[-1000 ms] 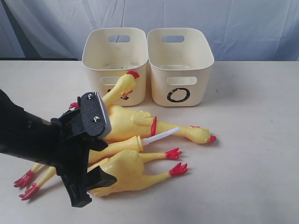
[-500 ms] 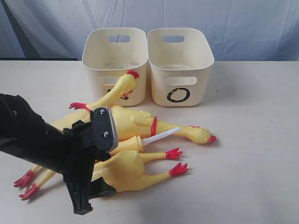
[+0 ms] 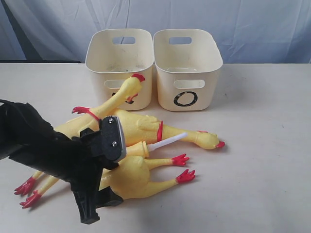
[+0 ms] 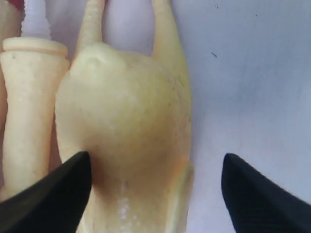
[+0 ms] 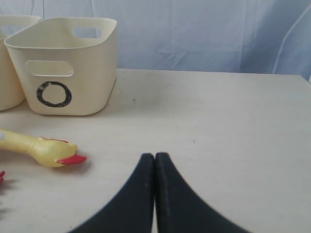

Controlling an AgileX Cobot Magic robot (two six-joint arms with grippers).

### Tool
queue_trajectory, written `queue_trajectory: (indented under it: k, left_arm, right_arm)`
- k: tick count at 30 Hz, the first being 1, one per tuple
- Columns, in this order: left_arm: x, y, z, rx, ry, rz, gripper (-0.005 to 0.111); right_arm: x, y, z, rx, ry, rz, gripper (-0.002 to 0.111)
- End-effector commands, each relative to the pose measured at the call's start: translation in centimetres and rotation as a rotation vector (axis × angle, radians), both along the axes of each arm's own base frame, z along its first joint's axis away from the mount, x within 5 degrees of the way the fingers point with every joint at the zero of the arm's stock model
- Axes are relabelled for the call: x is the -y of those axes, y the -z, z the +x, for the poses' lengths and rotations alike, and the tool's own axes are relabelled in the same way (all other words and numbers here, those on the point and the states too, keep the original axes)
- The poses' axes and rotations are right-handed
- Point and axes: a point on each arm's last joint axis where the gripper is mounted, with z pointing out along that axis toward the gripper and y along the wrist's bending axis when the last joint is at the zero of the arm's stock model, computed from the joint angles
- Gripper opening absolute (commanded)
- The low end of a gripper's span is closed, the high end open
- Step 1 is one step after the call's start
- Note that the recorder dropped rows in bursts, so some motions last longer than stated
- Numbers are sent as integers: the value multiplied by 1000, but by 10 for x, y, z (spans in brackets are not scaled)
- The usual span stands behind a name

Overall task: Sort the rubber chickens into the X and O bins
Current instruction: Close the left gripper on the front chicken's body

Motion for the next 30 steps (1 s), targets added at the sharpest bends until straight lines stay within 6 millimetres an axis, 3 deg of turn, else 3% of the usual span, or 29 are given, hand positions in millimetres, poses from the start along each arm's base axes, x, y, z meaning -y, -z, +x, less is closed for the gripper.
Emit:
queue_trajectory:
  k: [1,8,18,25,30]
  left_arm:
    - [3,9,1,-26,1,13,70]
    - [3,21,2,-68,-2,34,56]
    - [5,22,-6,-139,35,24,0]
    - [6,16,-20,-257,112,-7,0]
    - [6,-1,-30,-300,167,-49,0]
  right_arm:
    - [0,0,0,10,5,0,-1]
    - [0,0,0,10,5,0,-1]
    - [0,0,0,10,5,0,-1]
    - [0,0,0,10,5,0,-1]
    - [0,0,0,10,5,0,-1]
